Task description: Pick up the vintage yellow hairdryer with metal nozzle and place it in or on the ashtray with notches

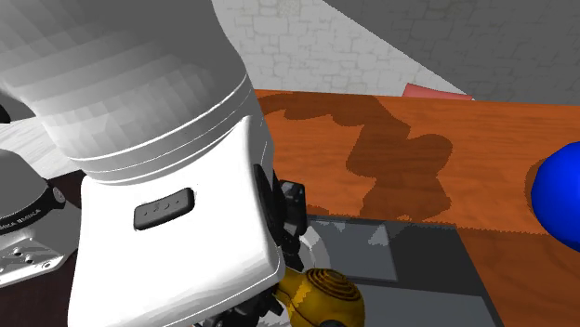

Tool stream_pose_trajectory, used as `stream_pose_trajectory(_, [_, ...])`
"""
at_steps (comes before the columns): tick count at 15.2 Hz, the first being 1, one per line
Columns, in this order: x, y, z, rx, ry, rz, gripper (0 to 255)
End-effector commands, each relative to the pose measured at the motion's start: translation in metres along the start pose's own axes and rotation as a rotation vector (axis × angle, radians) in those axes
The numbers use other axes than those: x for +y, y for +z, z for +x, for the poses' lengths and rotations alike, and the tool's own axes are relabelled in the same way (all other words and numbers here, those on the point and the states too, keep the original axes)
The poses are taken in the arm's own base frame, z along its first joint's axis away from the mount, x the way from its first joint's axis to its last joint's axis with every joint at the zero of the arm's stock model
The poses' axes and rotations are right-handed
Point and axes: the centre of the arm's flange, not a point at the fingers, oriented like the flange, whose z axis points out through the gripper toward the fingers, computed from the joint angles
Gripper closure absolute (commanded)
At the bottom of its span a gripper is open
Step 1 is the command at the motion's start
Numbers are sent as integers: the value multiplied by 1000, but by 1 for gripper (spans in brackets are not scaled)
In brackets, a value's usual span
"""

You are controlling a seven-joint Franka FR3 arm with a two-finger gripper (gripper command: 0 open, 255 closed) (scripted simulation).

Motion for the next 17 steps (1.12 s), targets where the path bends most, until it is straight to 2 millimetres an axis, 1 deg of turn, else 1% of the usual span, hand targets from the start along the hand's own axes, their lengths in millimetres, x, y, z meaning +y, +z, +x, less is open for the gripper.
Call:
stream_pose_trajectory(1, [0, 1, 0, 0, 0, 0, 255])
stream_pose_trajectory(5, [0, 1, 0, 0, 0, 0, 255])
stream_pose_trajectory(6, [0, 1, 0, 0, 0, 0, 0])
stream_pose_trajectory(11, [0, 1, 0, 0, 0, 0, 0])
stream_pose_trajectory(14, [0, -38, 0, 0, 0, 0, 0])
stream_pose_trajectory(15, [0, -49, 0, 0, 0, 0, 0])
stream_pose_trajectory(17, [0, -49, 0, 0, 0, 0, 0])
